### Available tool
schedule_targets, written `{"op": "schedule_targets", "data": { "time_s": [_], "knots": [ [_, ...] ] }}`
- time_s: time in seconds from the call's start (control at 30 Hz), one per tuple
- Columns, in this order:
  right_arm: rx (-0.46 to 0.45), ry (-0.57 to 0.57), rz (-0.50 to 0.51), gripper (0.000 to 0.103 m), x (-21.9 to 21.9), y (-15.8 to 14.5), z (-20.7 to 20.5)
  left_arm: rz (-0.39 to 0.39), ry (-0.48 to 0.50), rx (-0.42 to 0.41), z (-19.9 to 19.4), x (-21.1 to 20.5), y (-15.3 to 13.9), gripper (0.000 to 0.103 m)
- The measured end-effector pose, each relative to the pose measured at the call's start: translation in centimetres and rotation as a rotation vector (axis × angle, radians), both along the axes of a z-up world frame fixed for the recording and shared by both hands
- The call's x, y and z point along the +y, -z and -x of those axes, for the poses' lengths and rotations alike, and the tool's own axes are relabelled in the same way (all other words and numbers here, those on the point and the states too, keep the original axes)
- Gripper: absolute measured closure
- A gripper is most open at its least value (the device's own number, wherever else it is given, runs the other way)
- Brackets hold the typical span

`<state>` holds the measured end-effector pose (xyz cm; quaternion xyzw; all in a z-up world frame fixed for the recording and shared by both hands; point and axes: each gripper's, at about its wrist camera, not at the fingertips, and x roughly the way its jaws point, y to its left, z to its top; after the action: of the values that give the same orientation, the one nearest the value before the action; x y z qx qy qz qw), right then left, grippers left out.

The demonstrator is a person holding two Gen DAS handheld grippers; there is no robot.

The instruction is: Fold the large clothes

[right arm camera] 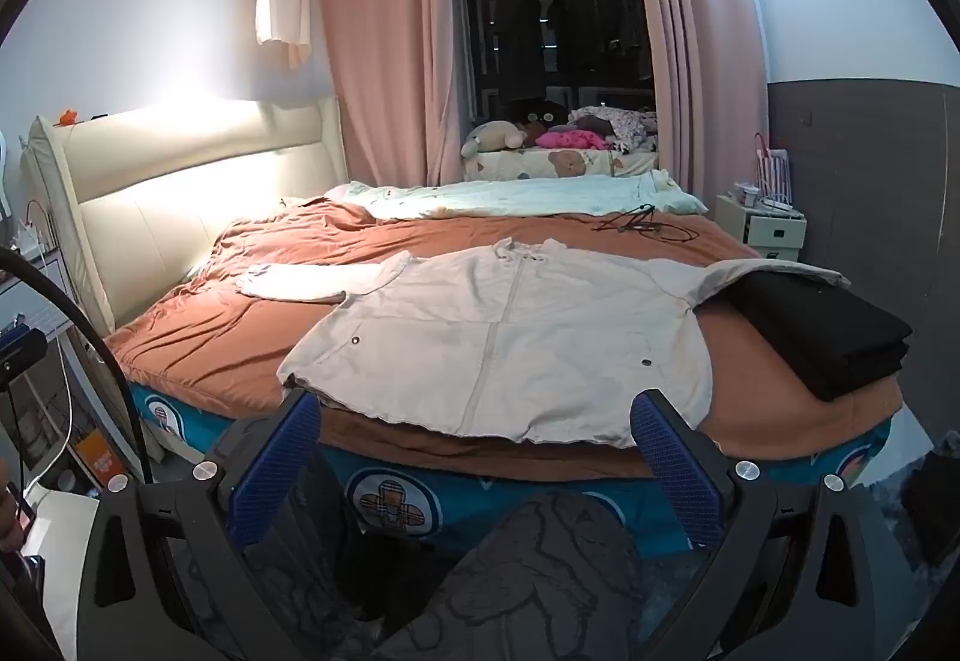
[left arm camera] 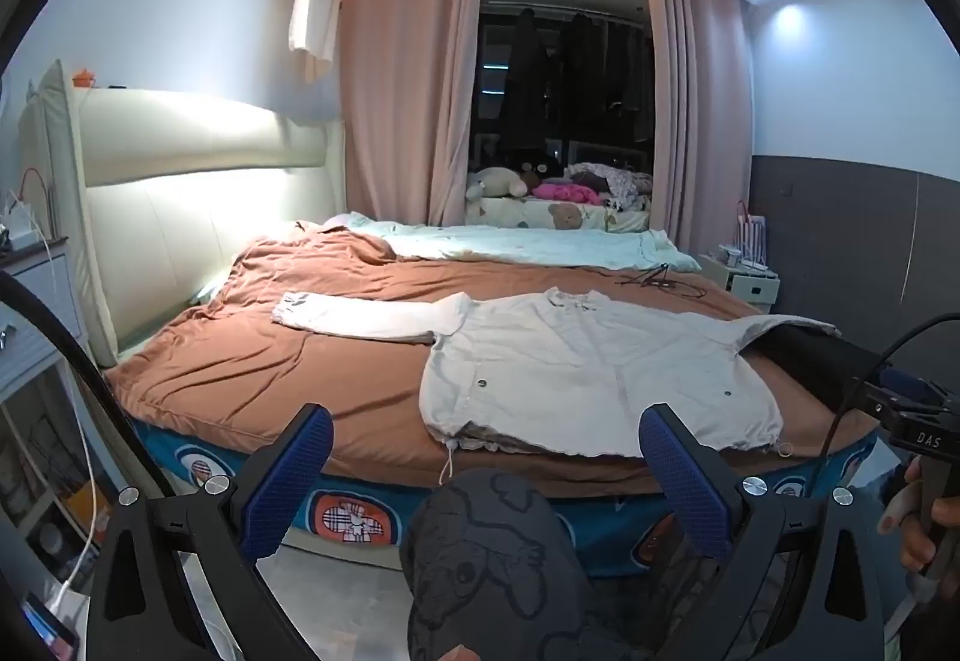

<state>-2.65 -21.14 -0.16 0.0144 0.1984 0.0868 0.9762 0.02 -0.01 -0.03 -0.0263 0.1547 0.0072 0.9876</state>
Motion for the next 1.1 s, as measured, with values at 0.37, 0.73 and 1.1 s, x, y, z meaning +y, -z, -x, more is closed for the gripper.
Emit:
{"op": "schedule_targets", "data": {
  "time_s": [0.37, 0.73, 1.1],
  "knots": [
    [-0.014, -0.001, 0.013, 0.0, 0.4, -0.4, -0.1, 0.0, 0.011, 0.008, 0.1, -0.5, -0.1, 0.0],
    [-0.02, -0.012, 0.02, 0.0, 0.5, -0.2, 0.1, 0.012, 0.018, 0.001, 0.8, -1.1, -0.4, 0.0],
    [-0.018, -0.004, 0.02, 0.0, 0.5, -0.2, 0.1, 0.017, 0.016, -0.01, 1.2, -1.2, -0.5, 0.0]
  ]
}}
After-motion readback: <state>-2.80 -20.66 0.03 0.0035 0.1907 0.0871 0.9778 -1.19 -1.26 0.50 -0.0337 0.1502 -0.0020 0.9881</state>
